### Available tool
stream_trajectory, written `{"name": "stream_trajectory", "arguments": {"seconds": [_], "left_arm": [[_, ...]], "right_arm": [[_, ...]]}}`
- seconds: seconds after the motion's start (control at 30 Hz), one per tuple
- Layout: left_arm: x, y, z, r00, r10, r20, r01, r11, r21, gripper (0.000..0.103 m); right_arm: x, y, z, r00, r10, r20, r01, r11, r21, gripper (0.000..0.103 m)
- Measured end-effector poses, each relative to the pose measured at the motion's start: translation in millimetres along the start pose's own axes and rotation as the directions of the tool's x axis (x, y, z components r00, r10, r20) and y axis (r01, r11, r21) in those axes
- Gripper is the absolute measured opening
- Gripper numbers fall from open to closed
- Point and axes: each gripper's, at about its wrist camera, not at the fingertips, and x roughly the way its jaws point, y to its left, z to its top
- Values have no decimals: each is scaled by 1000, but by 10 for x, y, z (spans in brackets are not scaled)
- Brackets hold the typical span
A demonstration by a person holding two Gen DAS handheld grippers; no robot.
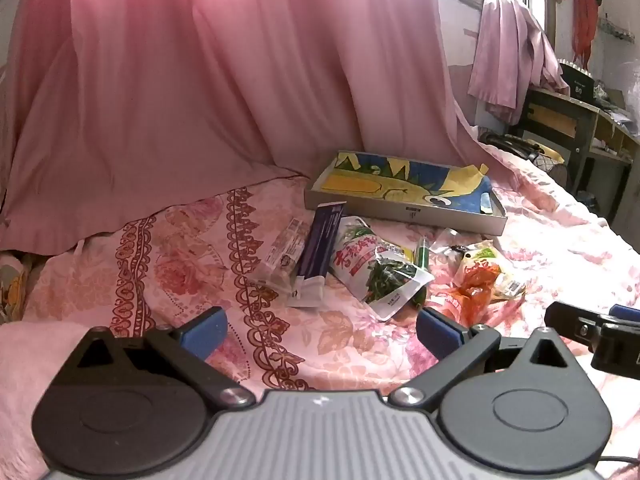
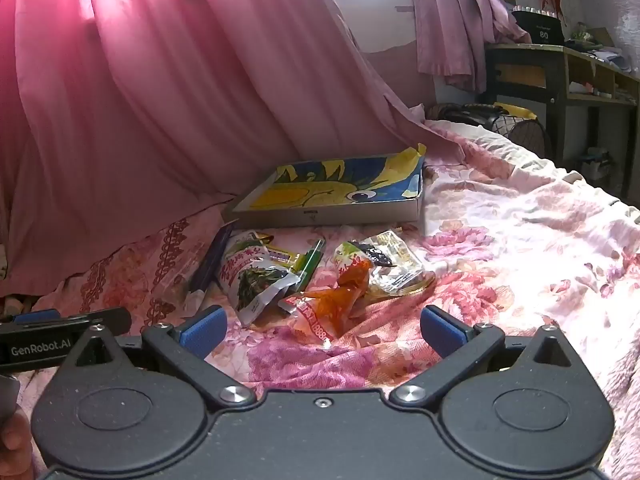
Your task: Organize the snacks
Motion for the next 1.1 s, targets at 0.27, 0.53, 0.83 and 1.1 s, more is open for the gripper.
{"name": "stream_trajectory", "arguments": {"seconds": [0.27,0.53,0.83,1.1], "left_arm": [[0,-1,-1,1000,2,-3,-2,1000,2,103],[-1,-4,-2,1000,5,-5,-4,1000,5,103],[2,-6,0,1000,5,-7,-5,1000,6,103],[3,-9,1,1000,6,-8,-6,1000,7,103]], "right_arm": [[5,-2,0,1000,1,-2,-1,1000,-1,102],[12,-2,1,1000,1,-6,-1,1000,3,103],[17,-5,-2,1000,2,-8,-2,1000,5,103],[19,-6,-3,1000,2,-9,-2,1000,6,102]]}}
